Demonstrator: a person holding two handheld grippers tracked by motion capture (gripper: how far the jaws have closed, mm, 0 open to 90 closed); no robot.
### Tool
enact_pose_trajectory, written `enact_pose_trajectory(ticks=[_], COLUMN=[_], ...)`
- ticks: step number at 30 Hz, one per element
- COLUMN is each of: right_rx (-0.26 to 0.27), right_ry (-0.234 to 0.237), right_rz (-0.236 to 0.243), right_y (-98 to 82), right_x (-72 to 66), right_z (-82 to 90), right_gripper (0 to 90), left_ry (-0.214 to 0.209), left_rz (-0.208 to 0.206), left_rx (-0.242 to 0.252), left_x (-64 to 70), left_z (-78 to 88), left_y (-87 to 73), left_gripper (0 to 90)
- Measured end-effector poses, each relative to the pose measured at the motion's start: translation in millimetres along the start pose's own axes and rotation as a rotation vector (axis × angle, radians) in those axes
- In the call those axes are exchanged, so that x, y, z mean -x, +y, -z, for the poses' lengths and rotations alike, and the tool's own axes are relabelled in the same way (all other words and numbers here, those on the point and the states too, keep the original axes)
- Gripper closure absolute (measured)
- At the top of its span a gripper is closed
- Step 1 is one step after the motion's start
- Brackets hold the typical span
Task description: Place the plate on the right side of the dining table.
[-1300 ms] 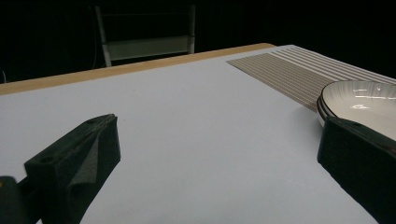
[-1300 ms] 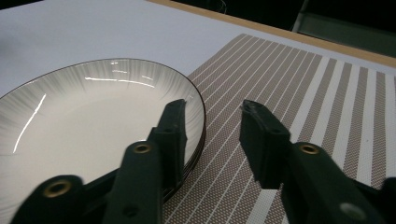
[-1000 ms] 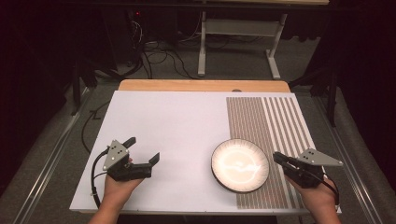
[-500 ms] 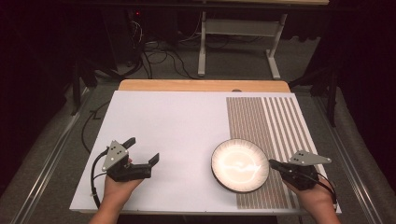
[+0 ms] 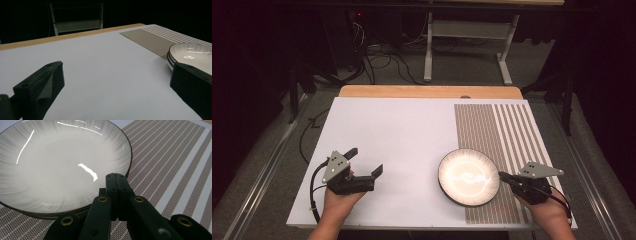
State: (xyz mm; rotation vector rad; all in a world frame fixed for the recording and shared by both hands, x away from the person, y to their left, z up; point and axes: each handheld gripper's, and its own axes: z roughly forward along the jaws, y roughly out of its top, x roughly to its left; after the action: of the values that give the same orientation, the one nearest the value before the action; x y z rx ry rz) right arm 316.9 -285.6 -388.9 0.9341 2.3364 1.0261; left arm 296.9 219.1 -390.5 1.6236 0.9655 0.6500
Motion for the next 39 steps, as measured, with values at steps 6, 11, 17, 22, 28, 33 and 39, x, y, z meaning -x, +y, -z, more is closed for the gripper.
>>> enact_pose_trajectory(ticks=[6, 11, 17, 22, 28, 33, 39], right_rx=[-0.003, -0.006, -0.012, -0.019, -0.017, -0.009, -0.009], right_ry=[-0.008, -0.011, 0.0, 0.018, 0.037, 0.057, 0.064], right_rz=[0.011, 0.018, 0.032, 0.041, 0.043, 0.04, 0.028], right_y=[0.6, 1.3, 3.2, 4.6, 6.0, 6.7, 6.2], right_x=[-1.7, -3.2, -7.5, -10.9, -13.1, -14.5, -13.5], right_z=[0.0, -0.5, -3.4, -7.3, -11.5, -15.1, -15.3], right_gripper=[90.0, 90.0, 90.0, 90.0, 90.0, 90.0, 90.0], left_ry=[0.001, 0.001, 0.002, 0.003, 0.003, 0.004, 0.003], left_rz=[0.001, -0.001, 0.0, 0.001, 0.0, 0.0, -0.001], left_rx=[-0.001, 0.001, 0.0, 0.002, 0.004, 0.004, 0.003], left_x=[-0.2, 0.0, -0.3, -1.3, -1.4, -2.0, -1.8], left_z=[-0.2, 0.0, -0.1, 0.8, 1.1, 1.3, 1.0], left_y=[-0.4, -0.1, -0.5, -0.4, -0.2, -0.2, -0.1], left_gripper=[0.0, 0.0, 0.0, 0.0, 0.0, 0.0, 0.0])
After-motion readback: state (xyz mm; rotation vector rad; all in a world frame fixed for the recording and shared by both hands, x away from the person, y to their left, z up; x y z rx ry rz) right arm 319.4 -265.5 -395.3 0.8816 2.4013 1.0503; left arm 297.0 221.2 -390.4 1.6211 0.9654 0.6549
